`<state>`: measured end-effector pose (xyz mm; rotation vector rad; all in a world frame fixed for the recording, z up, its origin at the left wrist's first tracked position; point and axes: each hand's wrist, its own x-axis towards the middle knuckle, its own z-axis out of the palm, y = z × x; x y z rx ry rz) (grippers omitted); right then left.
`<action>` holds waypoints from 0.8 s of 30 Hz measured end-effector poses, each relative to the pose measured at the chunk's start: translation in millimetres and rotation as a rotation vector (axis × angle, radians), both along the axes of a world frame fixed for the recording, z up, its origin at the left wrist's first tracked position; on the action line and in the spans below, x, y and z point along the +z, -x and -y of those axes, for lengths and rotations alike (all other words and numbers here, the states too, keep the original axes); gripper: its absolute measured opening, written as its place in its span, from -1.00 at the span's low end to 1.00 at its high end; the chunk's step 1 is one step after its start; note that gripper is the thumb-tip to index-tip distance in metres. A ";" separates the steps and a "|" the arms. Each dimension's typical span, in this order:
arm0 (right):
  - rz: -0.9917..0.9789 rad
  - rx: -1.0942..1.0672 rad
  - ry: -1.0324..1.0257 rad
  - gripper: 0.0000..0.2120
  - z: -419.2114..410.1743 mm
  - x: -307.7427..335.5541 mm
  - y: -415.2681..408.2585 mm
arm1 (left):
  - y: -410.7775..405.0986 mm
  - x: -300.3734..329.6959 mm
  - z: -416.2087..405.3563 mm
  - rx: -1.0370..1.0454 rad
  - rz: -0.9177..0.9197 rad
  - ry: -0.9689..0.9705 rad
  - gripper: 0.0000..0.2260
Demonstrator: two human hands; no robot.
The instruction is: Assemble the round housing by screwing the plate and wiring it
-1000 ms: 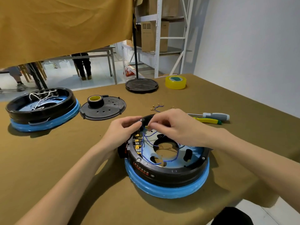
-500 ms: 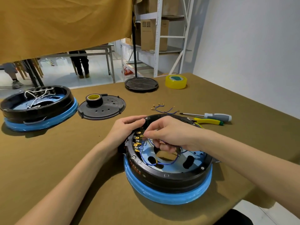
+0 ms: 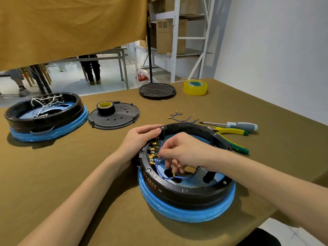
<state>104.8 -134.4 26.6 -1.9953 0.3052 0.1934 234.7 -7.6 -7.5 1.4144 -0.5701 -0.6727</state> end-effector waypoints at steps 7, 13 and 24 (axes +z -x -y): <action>0.263 0.016 0.282 -0.87 5.0 36.0 10.8 | 0.2 1.2 -1.4 -0.029 -0.012 0.006 -0.83; 0.349 0.056 -0.020 -0.87 1.8 52.9 16.6 | 0.1 -0.7 -3.3 -0.026 0.001 0.021 -0.85; 0.062 -0.013 0.035 -0.79 10.3 43.7 24.5 | 1.6 0.3 -1.1 -0.009 -0.031 0.005 -0.85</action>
